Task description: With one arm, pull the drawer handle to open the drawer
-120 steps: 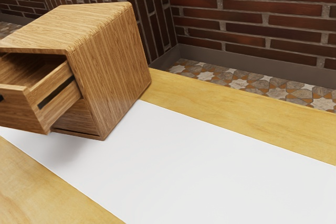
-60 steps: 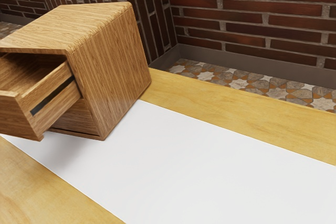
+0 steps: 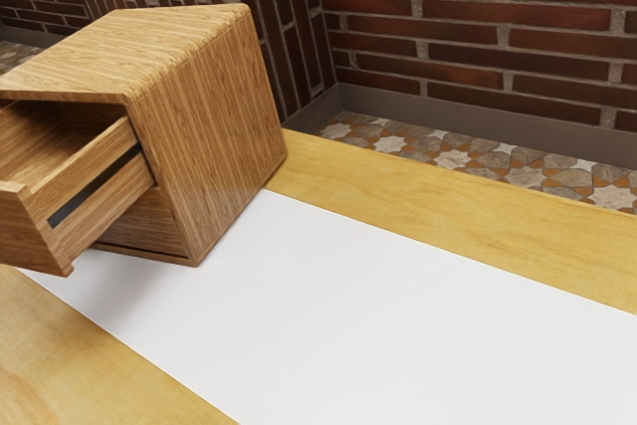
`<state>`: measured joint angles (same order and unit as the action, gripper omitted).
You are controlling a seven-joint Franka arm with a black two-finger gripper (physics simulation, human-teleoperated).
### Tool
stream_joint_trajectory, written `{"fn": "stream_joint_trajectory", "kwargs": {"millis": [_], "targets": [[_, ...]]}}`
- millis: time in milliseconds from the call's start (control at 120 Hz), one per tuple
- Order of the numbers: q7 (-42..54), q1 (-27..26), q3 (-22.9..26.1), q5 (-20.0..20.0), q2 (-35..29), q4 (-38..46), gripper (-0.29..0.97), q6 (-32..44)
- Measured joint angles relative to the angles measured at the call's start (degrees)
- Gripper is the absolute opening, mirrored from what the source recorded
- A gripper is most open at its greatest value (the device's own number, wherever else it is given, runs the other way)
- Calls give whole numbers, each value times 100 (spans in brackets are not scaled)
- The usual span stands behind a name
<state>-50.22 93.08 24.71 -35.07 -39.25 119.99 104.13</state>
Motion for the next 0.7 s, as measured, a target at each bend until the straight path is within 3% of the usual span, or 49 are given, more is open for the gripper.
{"fn": "stream_joint_trajectory", "kwargs": {"millis": [700], "targets": [[23,0,9,-5,-81,-18,16,-109]]}}
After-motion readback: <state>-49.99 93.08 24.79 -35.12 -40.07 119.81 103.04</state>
